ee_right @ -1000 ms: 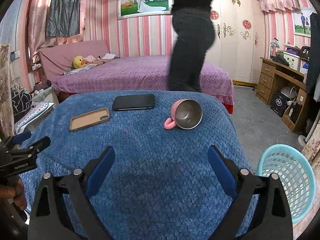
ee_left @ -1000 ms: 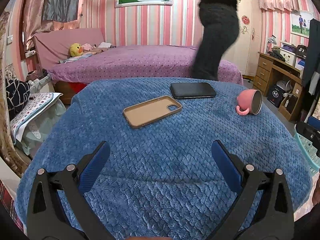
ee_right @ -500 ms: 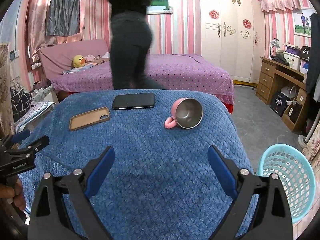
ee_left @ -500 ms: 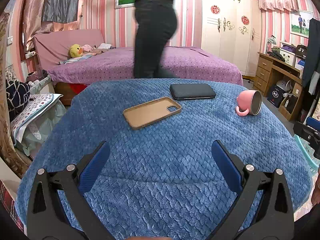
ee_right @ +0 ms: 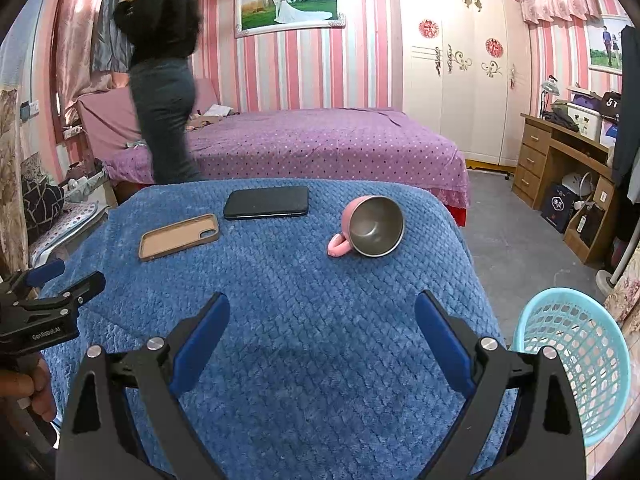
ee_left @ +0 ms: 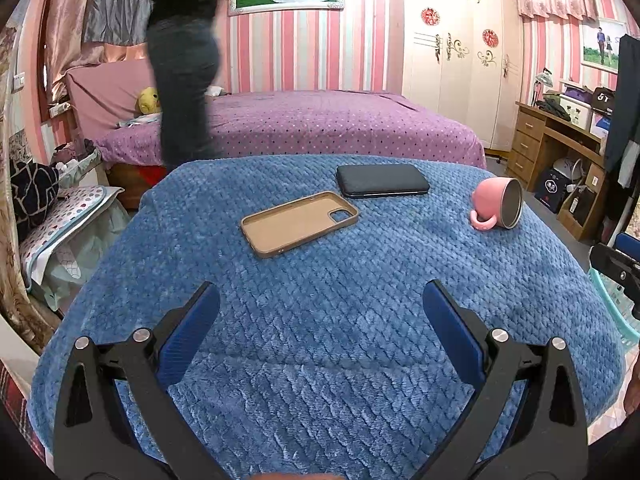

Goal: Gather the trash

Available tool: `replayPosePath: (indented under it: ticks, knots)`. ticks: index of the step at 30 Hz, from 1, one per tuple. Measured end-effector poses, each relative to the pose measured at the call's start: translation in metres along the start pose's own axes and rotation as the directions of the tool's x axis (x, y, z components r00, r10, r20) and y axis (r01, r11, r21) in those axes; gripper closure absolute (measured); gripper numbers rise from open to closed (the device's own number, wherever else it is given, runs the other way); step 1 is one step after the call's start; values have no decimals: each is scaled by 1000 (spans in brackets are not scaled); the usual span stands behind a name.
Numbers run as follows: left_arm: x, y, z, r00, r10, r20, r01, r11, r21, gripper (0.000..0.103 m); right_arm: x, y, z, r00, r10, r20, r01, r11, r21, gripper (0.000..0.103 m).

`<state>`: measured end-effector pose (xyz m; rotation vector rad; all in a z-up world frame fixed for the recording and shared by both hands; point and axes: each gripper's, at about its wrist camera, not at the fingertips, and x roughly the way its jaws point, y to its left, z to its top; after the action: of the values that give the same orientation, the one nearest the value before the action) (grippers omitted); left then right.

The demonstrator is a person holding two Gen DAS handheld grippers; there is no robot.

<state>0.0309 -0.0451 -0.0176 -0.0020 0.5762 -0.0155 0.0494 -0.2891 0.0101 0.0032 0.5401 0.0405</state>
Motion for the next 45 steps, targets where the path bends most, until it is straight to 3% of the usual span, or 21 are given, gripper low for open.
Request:
replayPosePath:
  ticks: [45]
  knots:
    - [3,-1,0,1000,12,-3,-12,1000,-15,5,1,-3,0,1000,-1,-3,1,1000,-6,11]
